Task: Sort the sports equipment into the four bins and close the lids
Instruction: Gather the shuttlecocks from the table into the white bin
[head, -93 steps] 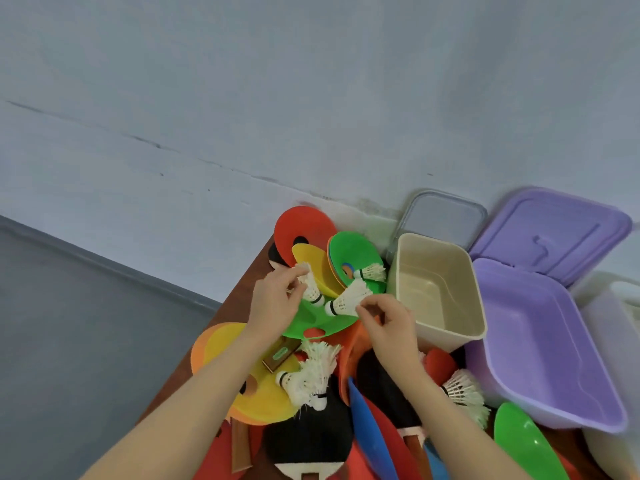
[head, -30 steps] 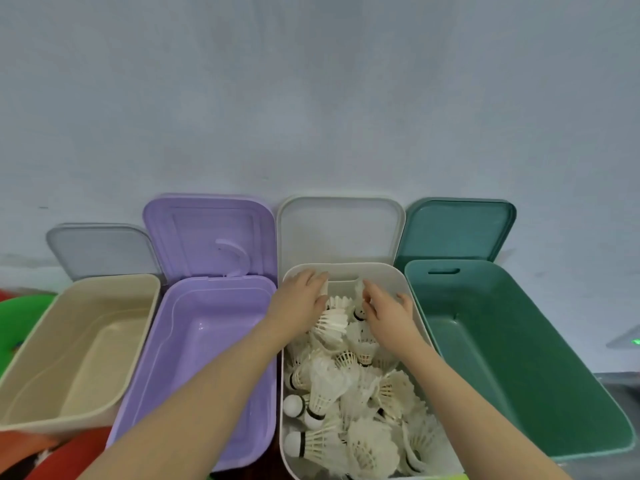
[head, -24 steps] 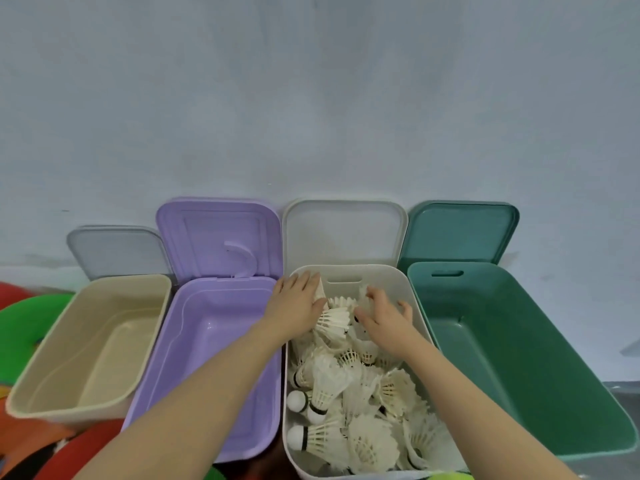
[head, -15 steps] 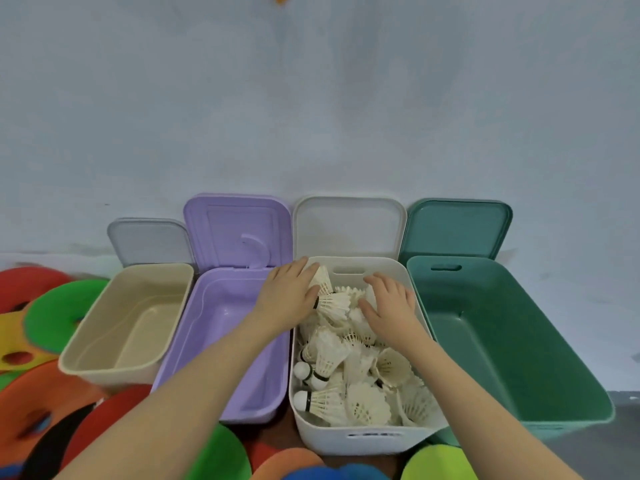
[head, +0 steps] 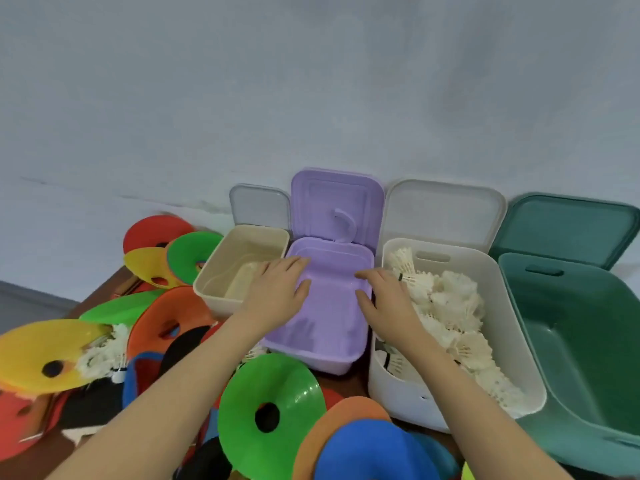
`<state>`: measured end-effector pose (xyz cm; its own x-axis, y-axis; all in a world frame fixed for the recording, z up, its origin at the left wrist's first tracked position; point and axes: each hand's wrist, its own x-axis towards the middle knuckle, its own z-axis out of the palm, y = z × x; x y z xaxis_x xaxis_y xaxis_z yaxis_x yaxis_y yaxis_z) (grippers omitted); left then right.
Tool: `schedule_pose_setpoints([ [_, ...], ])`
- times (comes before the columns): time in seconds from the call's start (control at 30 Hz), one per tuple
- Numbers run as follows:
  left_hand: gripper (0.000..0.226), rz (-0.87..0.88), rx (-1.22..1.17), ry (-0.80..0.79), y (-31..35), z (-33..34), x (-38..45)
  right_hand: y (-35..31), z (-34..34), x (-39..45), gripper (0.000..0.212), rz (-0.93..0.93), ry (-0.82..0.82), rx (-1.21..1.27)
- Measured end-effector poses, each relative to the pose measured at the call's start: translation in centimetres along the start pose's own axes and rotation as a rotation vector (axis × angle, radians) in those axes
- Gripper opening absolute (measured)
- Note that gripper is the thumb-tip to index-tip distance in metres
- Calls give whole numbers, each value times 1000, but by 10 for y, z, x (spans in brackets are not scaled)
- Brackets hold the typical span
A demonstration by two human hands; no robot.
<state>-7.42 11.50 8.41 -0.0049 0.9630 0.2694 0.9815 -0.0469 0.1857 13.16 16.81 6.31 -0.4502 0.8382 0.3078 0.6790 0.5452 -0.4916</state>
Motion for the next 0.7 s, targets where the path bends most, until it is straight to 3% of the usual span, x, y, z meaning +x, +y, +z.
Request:
schedule_pose_setpoints([
  [0.1,69,-42,-25,12,-41,-10,-18,-34,28,11,42,-39,-39,13],
  [0.27,58,-81,-44,15,-130,-15,-43,-93,86,30,29,-47,-52,35],
  [0.37,63,-49,-50,-18,-189,-9,-54,-132,126,40,33,5,-37,82],
  [0.5,51,-49,-70,-62,-257,-8,-71,-179,175,47,34,50,-21,128],
  [0.7,57,-90,-122,-94,-332,-10,-114,-238,228,52,32,0,-102,219],
])
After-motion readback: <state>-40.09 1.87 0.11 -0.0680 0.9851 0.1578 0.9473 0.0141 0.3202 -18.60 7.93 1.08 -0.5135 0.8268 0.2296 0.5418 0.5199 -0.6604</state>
